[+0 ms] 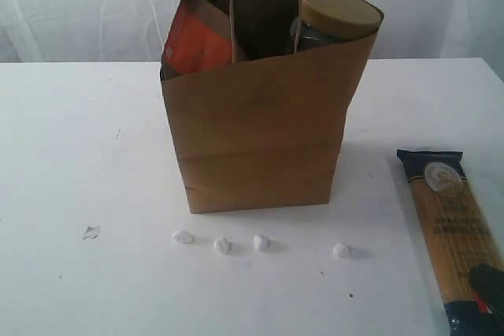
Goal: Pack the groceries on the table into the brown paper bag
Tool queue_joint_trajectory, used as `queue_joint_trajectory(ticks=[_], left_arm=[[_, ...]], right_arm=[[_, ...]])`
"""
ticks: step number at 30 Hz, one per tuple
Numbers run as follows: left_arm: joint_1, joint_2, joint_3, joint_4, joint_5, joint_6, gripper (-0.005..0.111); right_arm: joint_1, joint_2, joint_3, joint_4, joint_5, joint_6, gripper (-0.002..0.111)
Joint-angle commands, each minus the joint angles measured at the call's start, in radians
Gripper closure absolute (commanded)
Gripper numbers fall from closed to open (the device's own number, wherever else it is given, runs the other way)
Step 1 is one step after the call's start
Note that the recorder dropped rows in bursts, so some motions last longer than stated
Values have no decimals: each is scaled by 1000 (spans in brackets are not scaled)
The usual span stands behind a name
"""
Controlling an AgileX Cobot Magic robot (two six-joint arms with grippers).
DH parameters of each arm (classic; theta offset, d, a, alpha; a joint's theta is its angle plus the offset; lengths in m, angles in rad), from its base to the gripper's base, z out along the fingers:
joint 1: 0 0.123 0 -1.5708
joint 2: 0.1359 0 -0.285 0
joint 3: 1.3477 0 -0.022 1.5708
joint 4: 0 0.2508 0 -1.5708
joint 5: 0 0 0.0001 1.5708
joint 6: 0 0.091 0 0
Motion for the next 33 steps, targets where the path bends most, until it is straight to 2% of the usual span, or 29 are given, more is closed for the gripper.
queue_joint_trajectory(ticks=[1,13,22,27,33], left_arm=[[-5,-12,-1,3,-4,-11,40],[-5,-69,-1,88,-55,-63,40],[-1,-140,-1,161,-43,-124,42],[-1,-196,-1,197,-25,-134,56],[-1,-260,2,226,-9,-134,81]], right_arm=[[-8,-9,5,-4,-5,1,108],[-8,-9,5,-4,-5,1,108],[-8,-9,5,-4,-5,1,108],[-8,-9,5,-4,-5,1,108],[-8,-9,5,-4,-5,1,108]])
